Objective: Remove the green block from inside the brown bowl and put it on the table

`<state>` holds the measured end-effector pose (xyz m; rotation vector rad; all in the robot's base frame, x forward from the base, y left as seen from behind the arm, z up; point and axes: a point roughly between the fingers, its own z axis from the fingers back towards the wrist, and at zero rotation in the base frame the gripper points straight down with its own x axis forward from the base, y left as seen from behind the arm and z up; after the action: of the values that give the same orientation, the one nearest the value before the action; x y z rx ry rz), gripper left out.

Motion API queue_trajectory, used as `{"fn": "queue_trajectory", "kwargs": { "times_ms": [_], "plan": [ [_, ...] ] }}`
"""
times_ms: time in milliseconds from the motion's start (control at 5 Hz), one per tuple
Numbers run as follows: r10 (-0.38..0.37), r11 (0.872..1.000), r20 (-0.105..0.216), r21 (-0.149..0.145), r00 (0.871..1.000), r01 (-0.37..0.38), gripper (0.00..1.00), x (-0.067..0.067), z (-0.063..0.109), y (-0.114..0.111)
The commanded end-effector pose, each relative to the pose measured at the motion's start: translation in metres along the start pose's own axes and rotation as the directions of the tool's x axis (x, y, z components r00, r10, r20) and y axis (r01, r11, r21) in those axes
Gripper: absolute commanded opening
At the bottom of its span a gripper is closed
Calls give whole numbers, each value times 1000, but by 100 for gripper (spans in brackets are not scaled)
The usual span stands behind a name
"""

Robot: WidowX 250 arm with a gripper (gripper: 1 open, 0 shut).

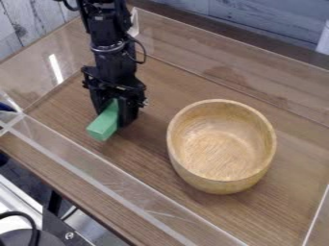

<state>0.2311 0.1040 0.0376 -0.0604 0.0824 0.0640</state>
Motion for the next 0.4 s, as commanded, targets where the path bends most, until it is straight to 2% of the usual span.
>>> {"fn": "queue_trajectory", "kwargs": {
  "times_ms": [0,200],
  "plan": [
    [6,1000,26,14,1000,-7,0,5,6,4],
    [10,1000,20,14,1000,-10,0,5,4,5]
  ]
}}
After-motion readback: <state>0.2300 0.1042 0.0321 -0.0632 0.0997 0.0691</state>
